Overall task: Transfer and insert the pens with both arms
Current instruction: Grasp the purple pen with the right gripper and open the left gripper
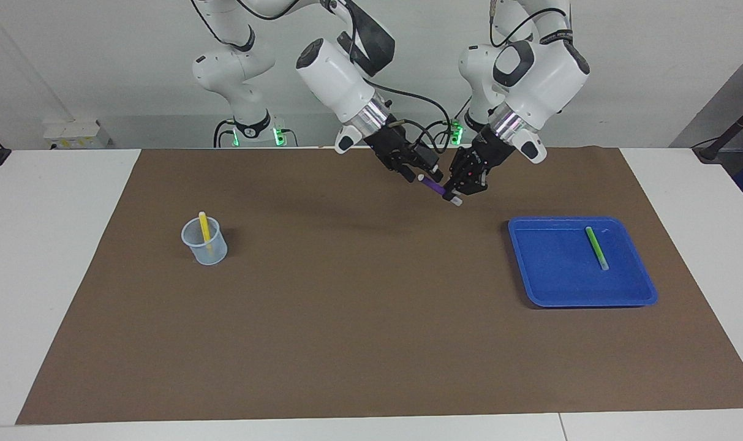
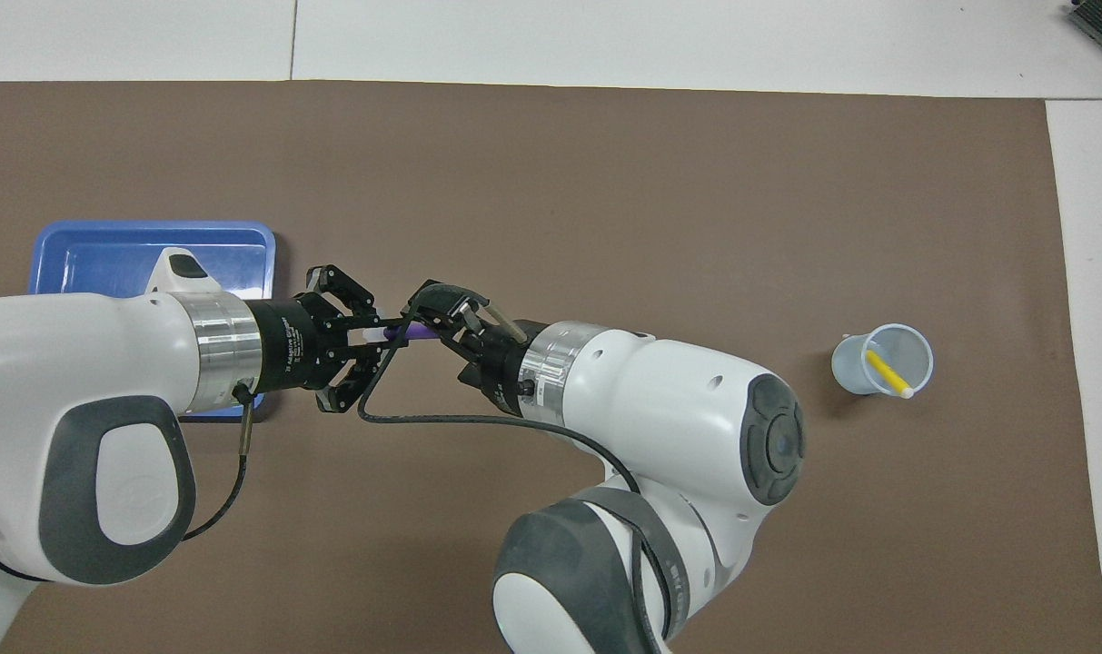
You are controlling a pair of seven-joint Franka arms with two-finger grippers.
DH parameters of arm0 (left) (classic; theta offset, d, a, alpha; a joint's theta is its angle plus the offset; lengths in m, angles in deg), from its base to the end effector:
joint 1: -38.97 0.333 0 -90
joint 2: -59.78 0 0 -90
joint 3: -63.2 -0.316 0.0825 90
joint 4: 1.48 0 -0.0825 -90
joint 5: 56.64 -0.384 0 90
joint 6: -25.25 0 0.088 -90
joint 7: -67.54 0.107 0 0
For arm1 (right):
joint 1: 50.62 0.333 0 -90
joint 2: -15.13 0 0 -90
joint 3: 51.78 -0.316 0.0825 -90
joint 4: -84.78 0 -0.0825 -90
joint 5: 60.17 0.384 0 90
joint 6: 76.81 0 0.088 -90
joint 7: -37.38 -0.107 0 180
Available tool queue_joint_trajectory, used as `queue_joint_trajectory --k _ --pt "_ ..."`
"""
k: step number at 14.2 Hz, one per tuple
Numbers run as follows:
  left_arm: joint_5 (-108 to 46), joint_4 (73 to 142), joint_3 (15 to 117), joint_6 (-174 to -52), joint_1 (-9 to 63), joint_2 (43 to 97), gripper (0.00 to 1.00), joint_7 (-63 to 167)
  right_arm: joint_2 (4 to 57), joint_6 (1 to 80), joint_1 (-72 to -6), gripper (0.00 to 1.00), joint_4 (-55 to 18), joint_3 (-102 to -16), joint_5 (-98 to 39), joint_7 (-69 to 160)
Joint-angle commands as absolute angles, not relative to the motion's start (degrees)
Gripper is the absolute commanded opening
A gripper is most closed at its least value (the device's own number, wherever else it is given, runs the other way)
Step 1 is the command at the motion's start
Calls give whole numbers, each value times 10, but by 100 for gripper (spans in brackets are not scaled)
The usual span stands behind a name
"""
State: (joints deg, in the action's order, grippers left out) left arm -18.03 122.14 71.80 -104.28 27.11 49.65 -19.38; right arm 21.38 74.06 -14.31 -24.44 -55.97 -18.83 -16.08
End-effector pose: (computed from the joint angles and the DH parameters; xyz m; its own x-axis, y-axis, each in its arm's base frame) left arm 0.4873 -0.2030 0.5065 0.0952 0.8351 -0.5418 0.9824 0.0091 0.1867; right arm 0.4904 0.3952 0.5057 0.7665 -0.5879 -0.2587 -0.5836 -0.4693 -0.6626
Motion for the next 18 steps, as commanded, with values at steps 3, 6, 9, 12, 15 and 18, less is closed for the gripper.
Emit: queue_joint_trajectory --k 3,6,9,12,15,18 --pt "-172 1242 712 -1057 257 475 0 -207 222 745 -142 71 -232 -559 -183 -161" --pt "-172 1243 712 -1056 257 475 0 -207 223 744 -143 50 -232 -559 -183 -159" --pt "-172 1243 712 -1056 257 475 0 -210 225 745 -150 28 -232 -559 -183 -156" --pt "-172 1242 712 -1056 257 475 0 -211 226 743 -152 0 -233 -559 -183 -156" --pt "-172 1242 712 -1057 257 475 0 -211 226 741 -152 0 -233 -559 -182 -156" --pt "-172 1242 712 -1057 260 474 0 -210 225 739 -154 0 -233 -559 -182 -156"
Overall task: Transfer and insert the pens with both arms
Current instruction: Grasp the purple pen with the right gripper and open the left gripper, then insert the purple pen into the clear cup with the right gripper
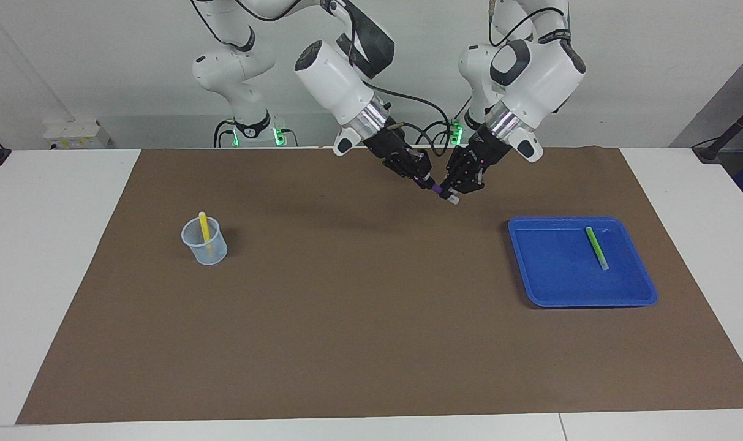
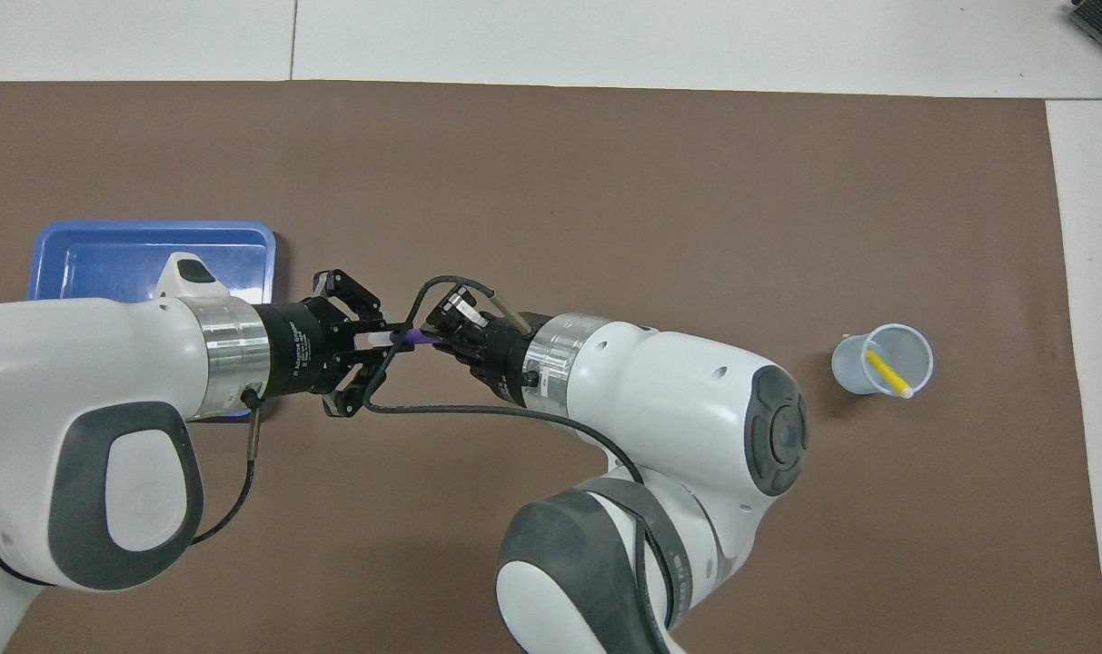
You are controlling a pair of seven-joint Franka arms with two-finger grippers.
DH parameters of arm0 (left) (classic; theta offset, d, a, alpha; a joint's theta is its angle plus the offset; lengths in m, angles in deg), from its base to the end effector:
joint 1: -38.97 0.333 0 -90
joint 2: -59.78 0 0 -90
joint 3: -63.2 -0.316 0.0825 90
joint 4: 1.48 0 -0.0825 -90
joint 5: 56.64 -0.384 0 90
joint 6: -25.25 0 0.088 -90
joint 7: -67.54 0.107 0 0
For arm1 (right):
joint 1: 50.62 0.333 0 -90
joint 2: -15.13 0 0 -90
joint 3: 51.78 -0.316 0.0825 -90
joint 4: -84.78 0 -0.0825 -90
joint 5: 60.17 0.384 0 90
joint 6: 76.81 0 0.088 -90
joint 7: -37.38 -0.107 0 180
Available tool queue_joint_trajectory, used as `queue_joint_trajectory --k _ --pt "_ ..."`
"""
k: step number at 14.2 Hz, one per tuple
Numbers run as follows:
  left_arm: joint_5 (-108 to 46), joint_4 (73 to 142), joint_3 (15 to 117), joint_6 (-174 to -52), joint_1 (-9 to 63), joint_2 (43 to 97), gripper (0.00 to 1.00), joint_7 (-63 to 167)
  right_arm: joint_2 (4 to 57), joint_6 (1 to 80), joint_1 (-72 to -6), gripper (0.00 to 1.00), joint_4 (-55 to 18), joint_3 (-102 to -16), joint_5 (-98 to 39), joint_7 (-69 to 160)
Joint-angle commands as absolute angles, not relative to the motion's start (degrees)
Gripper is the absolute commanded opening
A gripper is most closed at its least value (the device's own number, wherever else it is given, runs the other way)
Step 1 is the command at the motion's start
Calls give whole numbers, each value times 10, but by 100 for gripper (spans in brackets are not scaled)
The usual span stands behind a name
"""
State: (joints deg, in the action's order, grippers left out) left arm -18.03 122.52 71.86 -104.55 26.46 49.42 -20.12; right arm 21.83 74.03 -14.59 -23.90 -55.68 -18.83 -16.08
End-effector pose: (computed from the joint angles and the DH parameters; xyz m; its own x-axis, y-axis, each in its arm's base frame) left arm 0.4836 -0.2082 0.5056 0.0915 0.8349 -0.5428 0.9834 0.0102 0.1814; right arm 0.4963 0.3920 0.5055 0.7610 -0.5951 -0.2586 -0.5876 -0.4631 -0.6635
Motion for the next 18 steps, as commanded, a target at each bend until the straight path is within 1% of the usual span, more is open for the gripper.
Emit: queue_joint_trajectory --k 1,2,4,5,6,9,11,13,14,16,18 --pt "-172 1242 712 -1060 263 473 25 -212 226 738 -154 0 -233 -559 -181 -156" --pt "-171 1242 712 -1065 264 473 51 -217 225 736 -154 0 -233 -559 -182 -155" --pt "-172 1242 712 -1067 265 473 63 -215 223 730 -155 0 -238 -558 -186 -125" --pt "-172 1243 712 -1063 265 473 64 -211 222 714 -158 0 -241 -557 -187 -98" --pt "-172 1242 711 -1062 265 471 64 -208 218 682 -170 0 -241 -556 -190 -64" --pt "-174 1244 710 -1056 273 471 61 -159 212 582 -206 0 -240 -555 -268 34" --pt "-179 1246 709 -1018 296 468 59 -54 205 527 -221 0 -240 -555 -323 82" --pt "-183 1245 709 -960 344 461 58 89 199 477 -237 0 -239 -555 -360 133" --pt "-195 1245 709 -936 364 458 56 145 193 446 -248 0 -238 -555 -388 168" --pt "-265 1238 709 -889 392 457 56 250 179 377 -276 0 -236 -555 -444 242" --pt "-331 1238 705 -867 405 456 56 359 165 319 -314 0 -234 -555 -507 336"
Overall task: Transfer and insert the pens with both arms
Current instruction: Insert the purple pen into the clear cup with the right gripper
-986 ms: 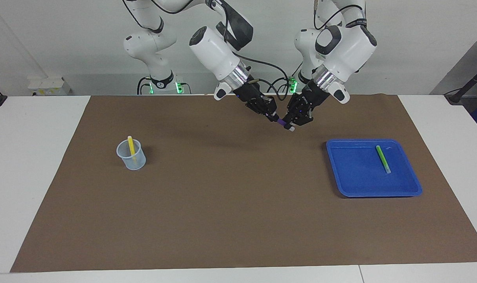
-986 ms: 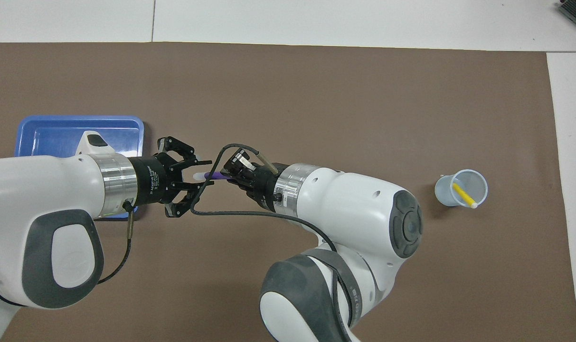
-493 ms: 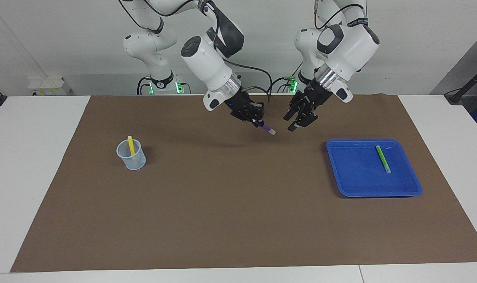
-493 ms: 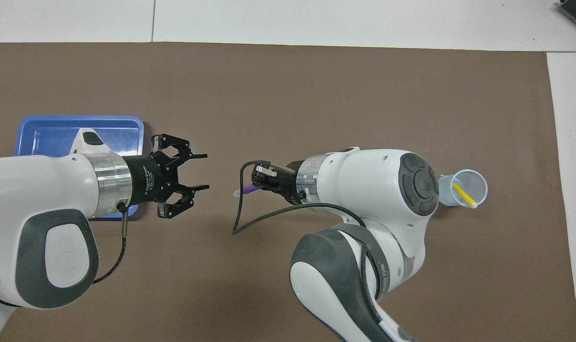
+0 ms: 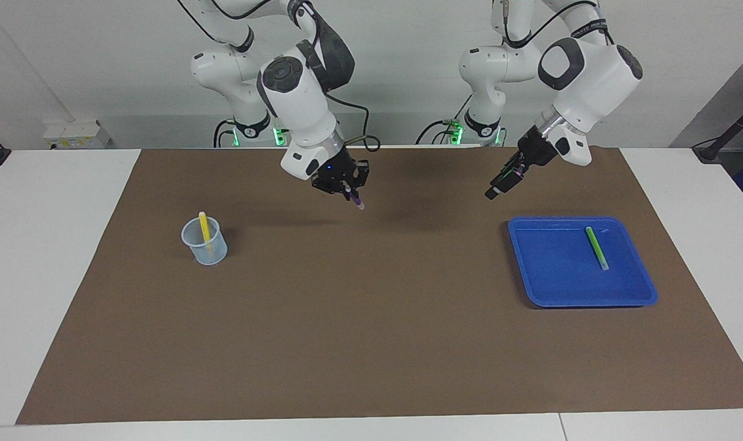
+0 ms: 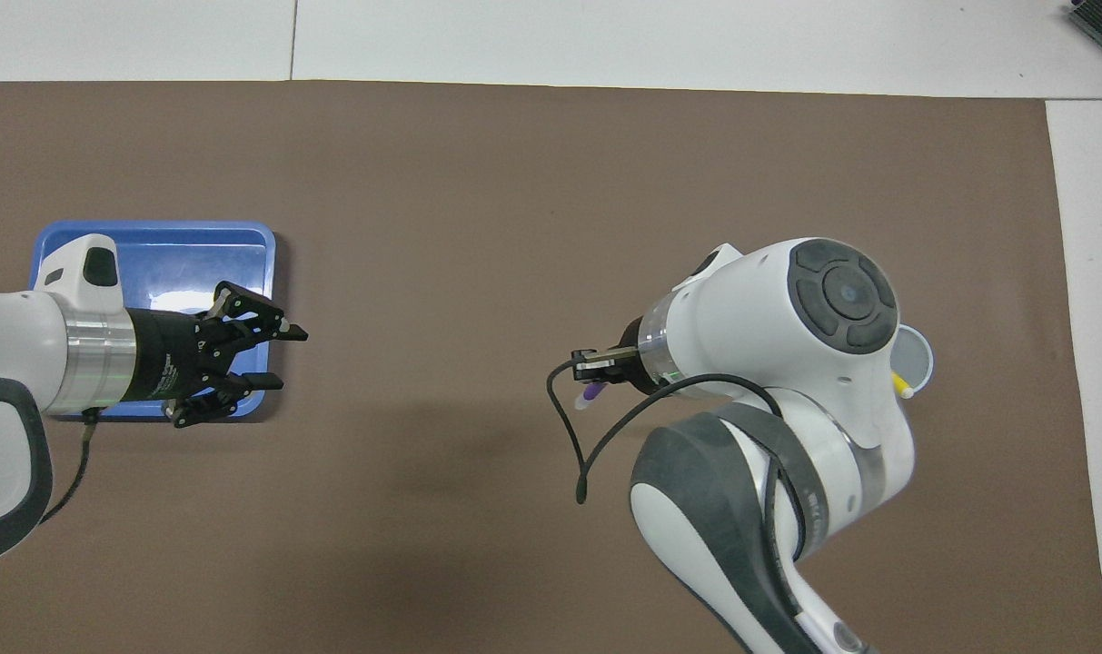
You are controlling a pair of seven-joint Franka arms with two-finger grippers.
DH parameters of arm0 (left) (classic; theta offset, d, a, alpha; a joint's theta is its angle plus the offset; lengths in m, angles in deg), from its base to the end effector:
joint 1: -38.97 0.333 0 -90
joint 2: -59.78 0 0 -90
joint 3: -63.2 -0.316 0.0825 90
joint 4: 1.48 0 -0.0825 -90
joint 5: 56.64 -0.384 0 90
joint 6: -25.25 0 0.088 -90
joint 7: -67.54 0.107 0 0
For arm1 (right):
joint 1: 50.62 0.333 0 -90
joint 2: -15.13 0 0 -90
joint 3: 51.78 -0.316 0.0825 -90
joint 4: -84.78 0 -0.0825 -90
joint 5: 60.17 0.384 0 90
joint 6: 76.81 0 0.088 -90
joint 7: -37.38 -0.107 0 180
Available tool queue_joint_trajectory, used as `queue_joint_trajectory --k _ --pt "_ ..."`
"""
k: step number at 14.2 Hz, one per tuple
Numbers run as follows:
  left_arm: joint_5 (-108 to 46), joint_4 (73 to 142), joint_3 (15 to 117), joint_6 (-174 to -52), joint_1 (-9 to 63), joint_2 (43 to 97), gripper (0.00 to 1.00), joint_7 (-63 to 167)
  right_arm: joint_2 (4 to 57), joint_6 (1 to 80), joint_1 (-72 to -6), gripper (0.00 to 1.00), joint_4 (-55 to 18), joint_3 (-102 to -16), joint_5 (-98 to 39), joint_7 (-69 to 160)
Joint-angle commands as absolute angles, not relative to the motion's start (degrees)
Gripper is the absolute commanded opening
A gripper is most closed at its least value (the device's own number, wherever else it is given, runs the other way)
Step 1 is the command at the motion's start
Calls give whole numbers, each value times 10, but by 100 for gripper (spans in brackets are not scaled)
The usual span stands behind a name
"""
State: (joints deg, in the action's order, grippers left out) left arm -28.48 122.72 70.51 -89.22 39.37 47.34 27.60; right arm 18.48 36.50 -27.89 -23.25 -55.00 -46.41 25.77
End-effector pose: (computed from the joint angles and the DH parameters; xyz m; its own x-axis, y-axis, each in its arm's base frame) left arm 0.4883 -0.0912 0.4959 0.7196 0.6433 -0.2614 0.6934 -0.6453 0.3207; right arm 0.5158 0.2672 0.4783 0.9868 0.1603 -0.0228 0.1512 -0.9626 -0.2247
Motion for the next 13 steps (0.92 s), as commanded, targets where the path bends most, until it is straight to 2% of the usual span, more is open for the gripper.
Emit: queue_joint_trajectory --k 1,5,8,13 --pt "-349 1236 703 -849 419 455 55 413 160 293 -335 0 -234 -554 -532 393" --pt "-427 1229 702 -826 475 455 54 583 155 250 -400 0 -229 -553 -662 597" --pt "-488 1229 703 -842 513 467 54 699 156 286 -424 0 -231 -552 -731 719" --pt "-541 1228 702 -916 570 520 55 809 151 351 -489 0 -274 -553 -726 796"
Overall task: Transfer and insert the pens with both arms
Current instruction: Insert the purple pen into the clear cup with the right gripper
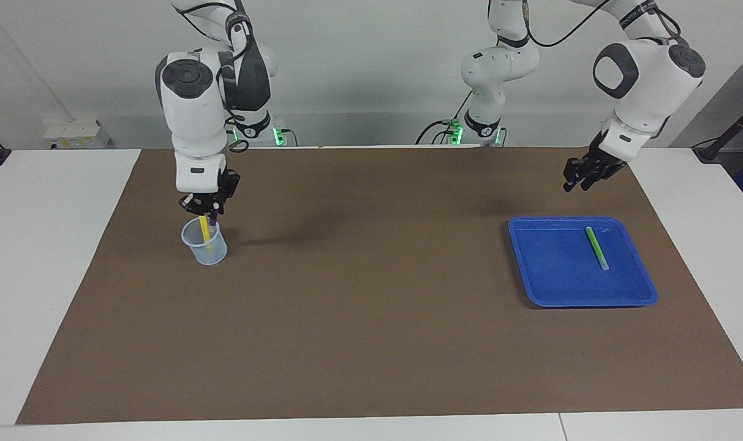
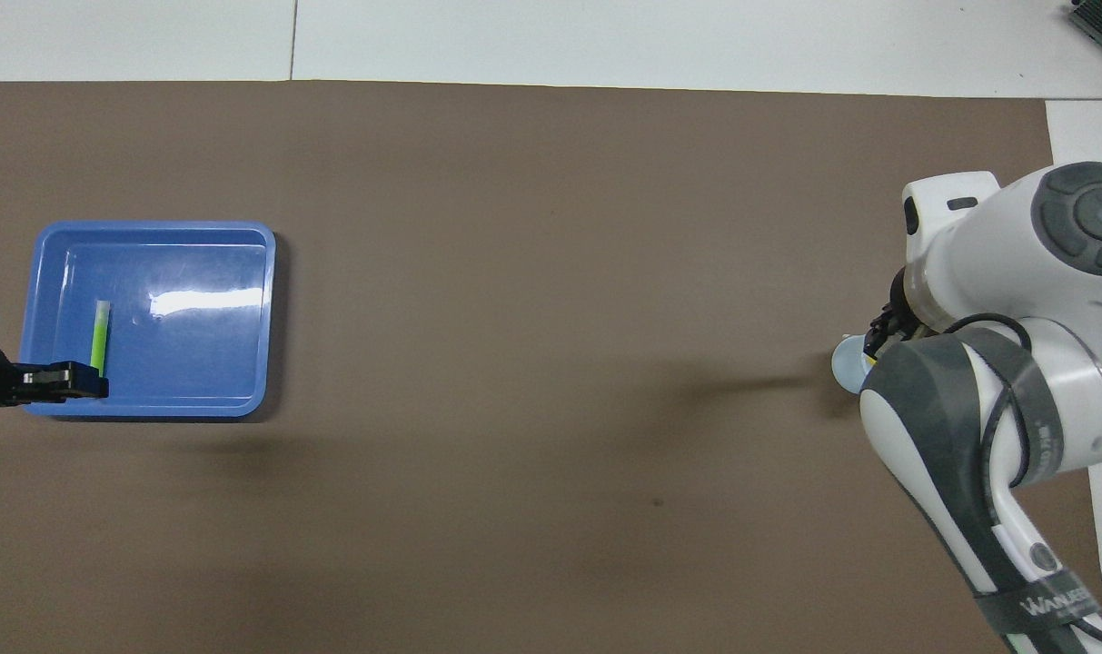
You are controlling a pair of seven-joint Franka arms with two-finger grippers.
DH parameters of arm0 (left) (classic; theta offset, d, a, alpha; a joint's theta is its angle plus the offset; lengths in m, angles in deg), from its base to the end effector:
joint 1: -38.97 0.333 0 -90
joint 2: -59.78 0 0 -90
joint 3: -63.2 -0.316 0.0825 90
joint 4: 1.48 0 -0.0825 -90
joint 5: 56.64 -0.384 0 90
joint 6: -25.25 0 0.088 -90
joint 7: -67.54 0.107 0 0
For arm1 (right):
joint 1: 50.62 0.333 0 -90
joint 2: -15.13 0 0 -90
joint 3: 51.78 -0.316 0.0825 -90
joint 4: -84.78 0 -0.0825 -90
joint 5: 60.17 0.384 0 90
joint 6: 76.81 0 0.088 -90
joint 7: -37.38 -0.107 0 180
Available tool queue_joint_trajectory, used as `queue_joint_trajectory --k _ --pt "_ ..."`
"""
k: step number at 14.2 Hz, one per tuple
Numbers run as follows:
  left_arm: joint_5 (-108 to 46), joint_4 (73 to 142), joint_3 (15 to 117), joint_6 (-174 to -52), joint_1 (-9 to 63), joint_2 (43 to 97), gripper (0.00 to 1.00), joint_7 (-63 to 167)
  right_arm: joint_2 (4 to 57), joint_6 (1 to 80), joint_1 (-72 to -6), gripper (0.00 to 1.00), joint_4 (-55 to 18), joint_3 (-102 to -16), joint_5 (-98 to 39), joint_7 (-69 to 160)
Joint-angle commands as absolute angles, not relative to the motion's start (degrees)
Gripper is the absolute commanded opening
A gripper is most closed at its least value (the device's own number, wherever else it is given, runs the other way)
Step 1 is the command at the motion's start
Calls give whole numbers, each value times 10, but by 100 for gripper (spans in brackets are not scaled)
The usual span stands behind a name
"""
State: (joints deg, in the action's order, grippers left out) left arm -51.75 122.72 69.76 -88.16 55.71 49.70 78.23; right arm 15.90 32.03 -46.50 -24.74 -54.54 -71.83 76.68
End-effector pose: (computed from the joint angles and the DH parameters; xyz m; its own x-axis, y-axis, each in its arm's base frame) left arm 0.4905 0.0807 0.4684 0.9996 0.0273 -0.0032 0.0275 -0.9979 0.0594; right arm 0.5590 0.0525 0.4843 0.6418 0.7532 -0.1440 0.7668 -0.6293 0.1263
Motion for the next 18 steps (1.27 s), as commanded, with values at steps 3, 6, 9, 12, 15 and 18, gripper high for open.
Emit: queue_joint_trajectory --k 3,6,9,12,15,18 --pt "-560 1218 702 -958 587 555 55 830 147 381 -520 0 -308 -554 -721 812" --pt "-593 1207 702 -1008 592 599 56 855 144 387 -522 0 -323 -553 -697 802" --pt "-612 1198 702 -1044 602 637 56 878 142 394 -539 0 -340 -552 -668 802" --pt "-617 1180 702 -1059 604 679 56 888 142 394 -539 33 -340 -553 -668 802" --pt "-619 1178 703 -1091 602 711 56 895 143 395 -539 59 -337 -553 -668 802" --pt "-620 1173 702 -1123 604 741 55 900 144 389 -532 61 -323 -553 -633 801"
